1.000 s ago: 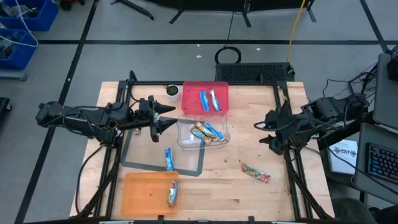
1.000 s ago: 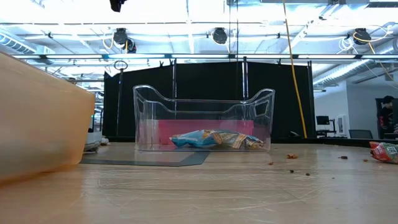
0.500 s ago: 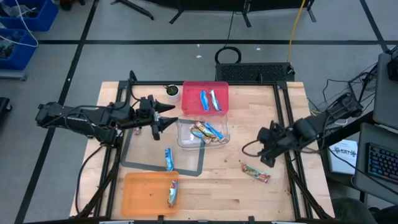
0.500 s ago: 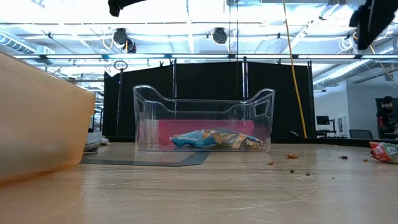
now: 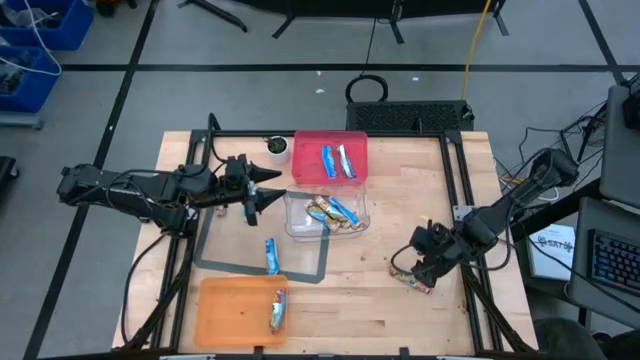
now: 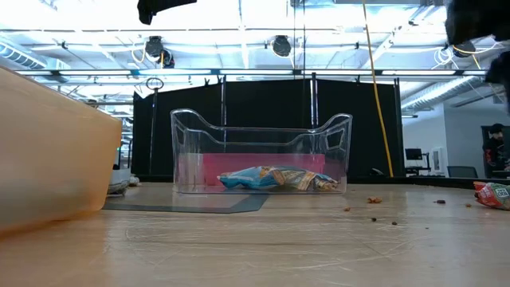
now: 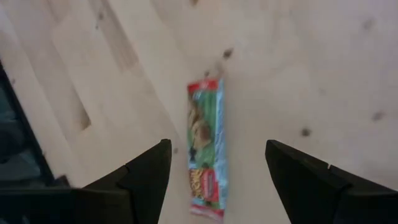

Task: Pick and place Granola Bars by type
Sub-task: Put the right red granola bar into the orange bin

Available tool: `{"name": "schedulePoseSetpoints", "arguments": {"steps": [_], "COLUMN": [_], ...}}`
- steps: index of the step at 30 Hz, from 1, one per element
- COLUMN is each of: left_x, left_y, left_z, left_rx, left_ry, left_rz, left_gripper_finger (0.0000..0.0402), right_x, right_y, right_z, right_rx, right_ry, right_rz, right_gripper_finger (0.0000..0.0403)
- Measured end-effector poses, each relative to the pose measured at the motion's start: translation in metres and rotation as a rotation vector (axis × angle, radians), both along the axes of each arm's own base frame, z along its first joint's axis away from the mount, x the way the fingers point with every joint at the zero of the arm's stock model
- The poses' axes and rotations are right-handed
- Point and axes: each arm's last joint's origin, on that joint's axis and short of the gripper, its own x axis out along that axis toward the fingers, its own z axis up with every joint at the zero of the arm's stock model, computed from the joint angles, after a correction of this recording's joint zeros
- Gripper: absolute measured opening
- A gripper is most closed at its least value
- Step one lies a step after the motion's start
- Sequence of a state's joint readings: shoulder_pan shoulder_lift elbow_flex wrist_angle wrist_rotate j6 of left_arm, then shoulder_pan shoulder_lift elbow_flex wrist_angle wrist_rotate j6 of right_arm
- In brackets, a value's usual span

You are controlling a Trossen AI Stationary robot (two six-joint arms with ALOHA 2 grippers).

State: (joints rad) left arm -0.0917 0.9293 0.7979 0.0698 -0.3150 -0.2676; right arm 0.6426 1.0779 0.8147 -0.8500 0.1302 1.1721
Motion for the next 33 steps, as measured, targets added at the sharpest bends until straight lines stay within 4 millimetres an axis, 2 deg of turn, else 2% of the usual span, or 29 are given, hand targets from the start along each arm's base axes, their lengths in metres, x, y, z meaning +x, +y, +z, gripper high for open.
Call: {"name": "schedulePoseSetpoints", "arguments": {"steps": [8, 19, 26, 33], "left_x": [0.000, 0.000, 0.000, 0.000], "left_y": [0.000, 0.000, -0.001, -0.001], "left_z": [0.000, 0.000, 0.000, 0.000], "left_rx": [0.002, -0.001, -0.025, -0.025], "left_ry": [0.000, 0.000, -0.005, -0.005], "left_rz": [0.000, -0.001, -0.027, -0.029], "left_gripper_finger": [0.0278, 0.0278, 0.0278, 0.0278], "right_x": [-0.001, 0.005, 0.004, 0.008], "right_y": [0.017, 0.040, 0.044, 0.047], "right_z": [-0.025, -0.052, -0.070, -0.082], "right_rx": [0.080, 0.020, -0.047, -0.075], "right_ry": [0.055, 0.126, 0.235, 0.265], "right_rz": [0.034, 0.098, 0.084, 0.087], "right_gripper_finger": [0.0253, 0.0216, 0.0216, 0.0230]}}
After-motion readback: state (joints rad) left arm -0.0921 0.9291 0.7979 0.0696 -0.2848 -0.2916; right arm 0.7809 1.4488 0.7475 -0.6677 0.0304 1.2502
